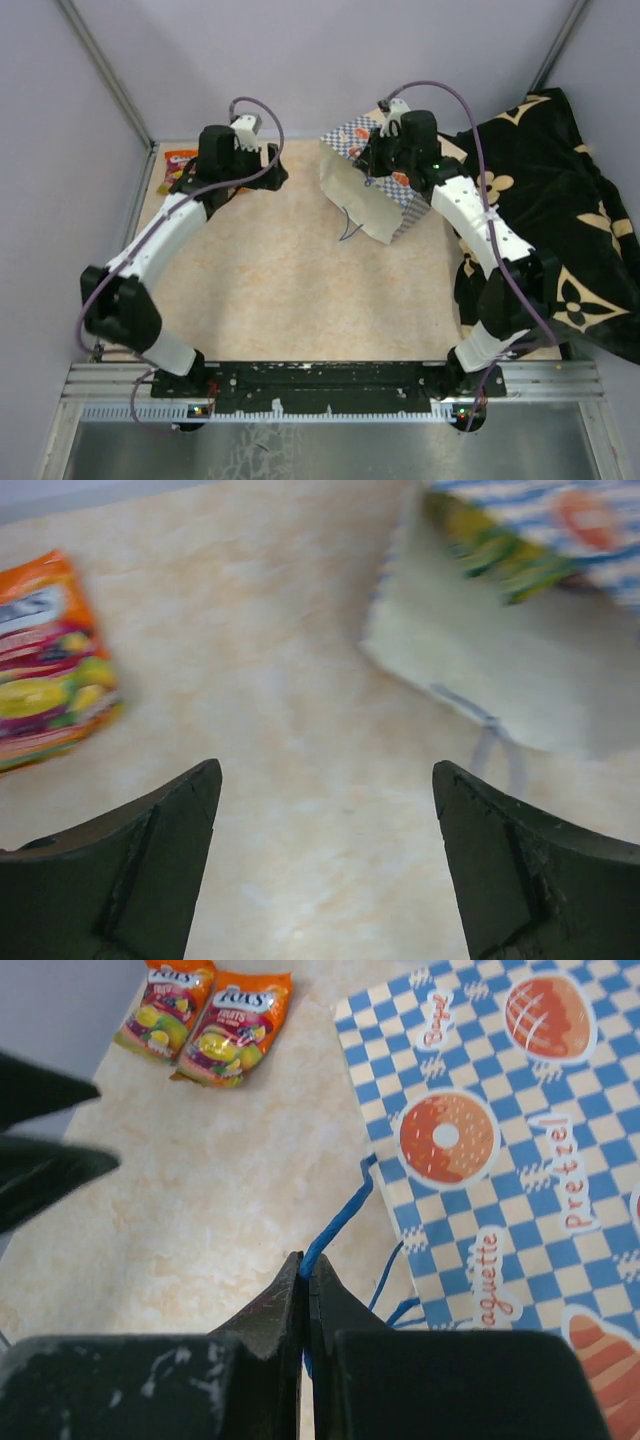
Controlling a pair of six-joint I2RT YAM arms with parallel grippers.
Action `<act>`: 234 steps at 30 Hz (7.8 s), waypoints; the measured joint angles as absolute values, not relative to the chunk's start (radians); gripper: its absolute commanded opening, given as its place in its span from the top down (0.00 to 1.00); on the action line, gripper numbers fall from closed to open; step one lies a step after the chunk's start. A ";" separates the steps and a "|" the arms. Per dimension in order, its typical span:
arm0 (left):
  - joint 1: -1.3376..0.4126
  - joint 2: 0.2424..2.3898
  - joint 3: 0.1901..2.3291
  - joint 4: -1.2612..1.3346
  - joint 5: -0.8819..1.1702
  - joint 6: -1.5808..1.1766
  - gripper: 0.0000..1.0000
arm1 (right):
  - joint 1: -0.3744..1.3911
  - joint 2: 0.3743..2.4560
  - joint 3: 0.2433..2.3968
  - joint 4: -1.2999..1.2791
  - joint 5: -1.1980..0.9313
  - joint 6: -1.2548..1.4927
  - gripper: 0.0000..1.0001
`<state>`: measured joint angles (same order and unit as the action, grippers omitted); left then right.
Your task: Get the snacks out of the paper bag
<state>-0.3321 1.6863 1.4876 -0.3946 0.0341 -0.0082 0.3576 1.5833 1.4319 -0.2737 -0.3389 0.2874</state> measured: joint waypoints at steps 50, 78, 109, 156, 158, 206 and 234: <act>-0.659 2.501 1.740 0.846 -0.139 -0.710 0.52 | 0.371 1.860 1.974 -0.749 -0.020 0.052 1.00; -0.666 1.797 0.936 0.975 -0.070 -0.485 1.00 | 0.371 1.805 1.876 -0.650 -0.031 0.105 1.00; -0.138 1.216 1.249 -0.912 -0.614 -1.187 1.00 | 0.371 1.766 1.711 -0.542 -0.137 0.162 1.00; -0.860 2.008 1.181 -0.991 -1.033 -0.384 0.00 | 0.418 1.765 1.642 -0.484 -0.203 0.172 1.00; -0.871 1.903 1.182 -0.862 -0.855 -0.284 0.00 | 0.418 1.765 1.642 -0.486 -0.202 0.166 1.00; -0.069 1.524 0.791 -0.169 -0.249 -0.619 0.07 | 0.419 1.748 1.499 -0.434 -0.287 0.134 1.00; 0.151 1.775 1.006 -0.044 -0.262 -0.054 0.09 | 0.442 1.748 1.500 -0.419 -0.323 0.184 1.00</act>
<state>0.1509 1.7752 1.0058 -0.0441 -0.2623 -0.0540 0.4423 1.7485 1.4998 -0.4187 -0.3233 0.1841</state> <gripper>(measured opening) 0.897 0.010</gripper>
